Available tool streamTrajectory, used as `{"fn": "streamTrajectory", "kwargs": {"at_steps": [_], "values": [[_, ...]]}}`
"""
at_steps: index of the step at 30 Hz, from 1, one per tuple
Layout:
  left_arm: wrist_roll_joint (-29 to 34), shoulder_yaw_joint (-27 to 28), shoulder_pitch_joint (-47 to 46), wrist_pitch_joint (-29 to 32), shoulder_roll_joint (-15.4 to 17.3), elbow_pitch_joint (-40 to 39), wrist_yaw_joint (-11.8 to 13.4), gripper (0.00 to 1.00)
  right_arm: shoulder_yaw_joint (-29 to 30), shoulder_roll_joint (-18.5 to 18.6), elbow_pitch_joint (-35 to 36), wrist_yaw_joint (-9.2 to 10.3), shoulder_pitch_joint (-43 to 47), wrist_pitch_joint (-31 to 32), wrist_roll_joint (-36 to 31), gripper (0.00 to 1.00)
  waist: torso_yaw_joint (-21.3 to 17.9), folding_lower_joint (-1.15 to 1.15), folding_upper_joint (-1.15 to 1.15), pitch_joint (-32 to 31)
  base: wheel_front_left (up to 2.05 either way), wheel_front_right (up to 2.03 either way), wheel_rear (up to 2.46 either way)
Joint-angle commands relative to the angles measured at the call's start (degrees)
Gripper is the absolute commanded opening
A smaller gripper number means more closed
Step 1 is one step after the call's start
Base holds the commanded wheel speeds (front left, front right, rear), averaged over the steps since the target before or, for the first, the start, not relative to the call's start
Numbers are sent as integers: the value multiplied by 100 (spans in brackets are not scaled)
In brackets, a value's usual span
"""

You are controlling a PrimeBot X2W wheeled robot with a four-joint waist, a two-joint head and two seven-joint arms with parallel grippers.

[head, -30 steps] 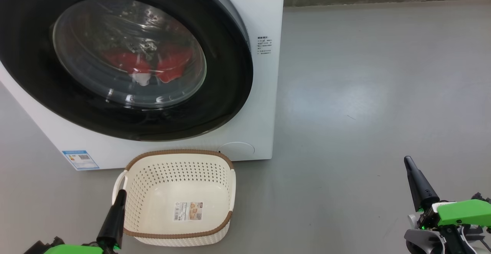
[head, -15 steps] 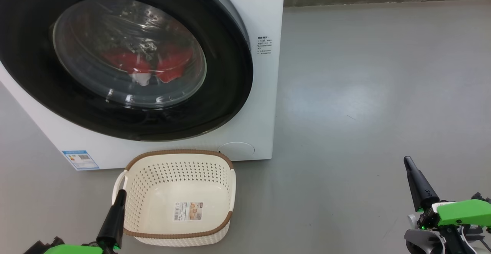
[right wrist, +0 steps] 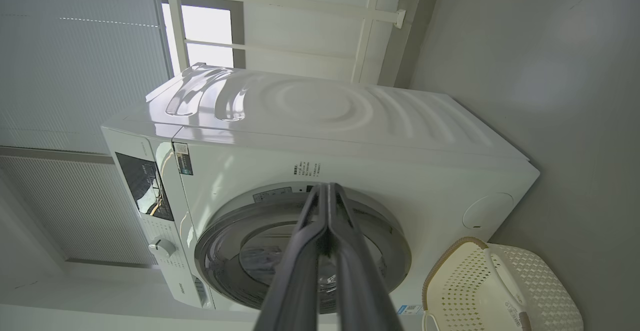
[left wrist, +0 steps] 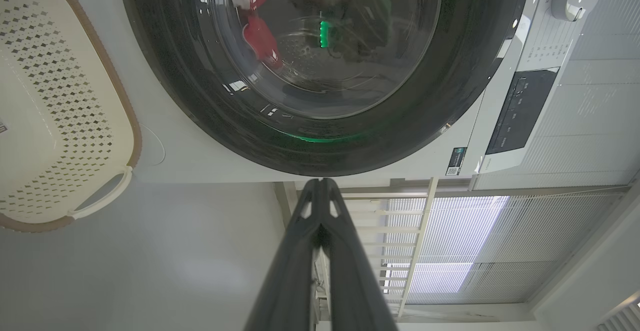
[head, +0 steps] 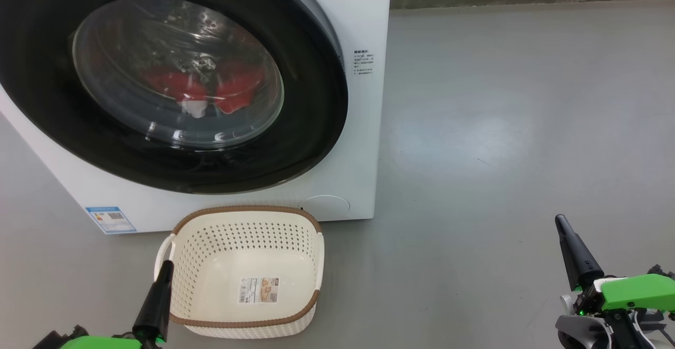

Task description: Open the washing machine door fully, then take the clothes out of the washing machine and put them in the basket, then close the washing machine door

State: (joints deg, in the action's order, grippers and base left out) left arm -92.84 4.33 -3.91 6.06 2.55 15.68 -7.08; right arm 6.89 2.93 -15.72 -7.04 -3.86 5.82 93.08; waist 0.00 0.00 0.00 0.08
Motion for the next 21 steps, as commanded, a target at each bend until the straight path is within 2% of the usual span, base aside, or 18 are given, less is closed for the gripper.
{"fn": "streamTrajectory", "kwargs": {"at_steps": [1, 11, 12, 13, 15, 16, 21], "values": [[63, 213, -254, 37, 42, -143, -41, 0, -76, 28, 149, -45, -255, 35, -60, 0, 0, 0, 0, 0, 0, 0, 0], [64, 215, -254, 39, 41, -143, -41, 0, -72, 25, 149, -45, -255, 38, -63, 0, 0, 0, 0, 0, 0, 0, 0], [1, 1, 1, -1, -1, 4, 0, 100, 2, -2, -5, 1, 1, -1, 0, 100, 0, 0, 0, 0, 0, 0, 0], [1, -14, 24, -5, -3, 43, 0, 0, -13, -7, -53, 1, 21, -3, 3, 0, 0, 0, 0, 0, 0, 0, 0], [1, -41, 115, -6, -32, 186, 2, 0, -25, -49, -200, 2, 111, -4, 4, 0, 0, 0, 0, 0, 0, 0, 0], [1, -54, 176, -6, -47, 254, 2, 100, -27, -82, -284, 2, 173, -4, 4, 100, 0, 0, 0, 1, 0, 0, 0], [56, -76, 215, -79, -54, 225, 1, 100, -80, -101, -287, 0, 226, -68, -16, 100, 6, 6, 0, 7, 0, 0, 0]]}}
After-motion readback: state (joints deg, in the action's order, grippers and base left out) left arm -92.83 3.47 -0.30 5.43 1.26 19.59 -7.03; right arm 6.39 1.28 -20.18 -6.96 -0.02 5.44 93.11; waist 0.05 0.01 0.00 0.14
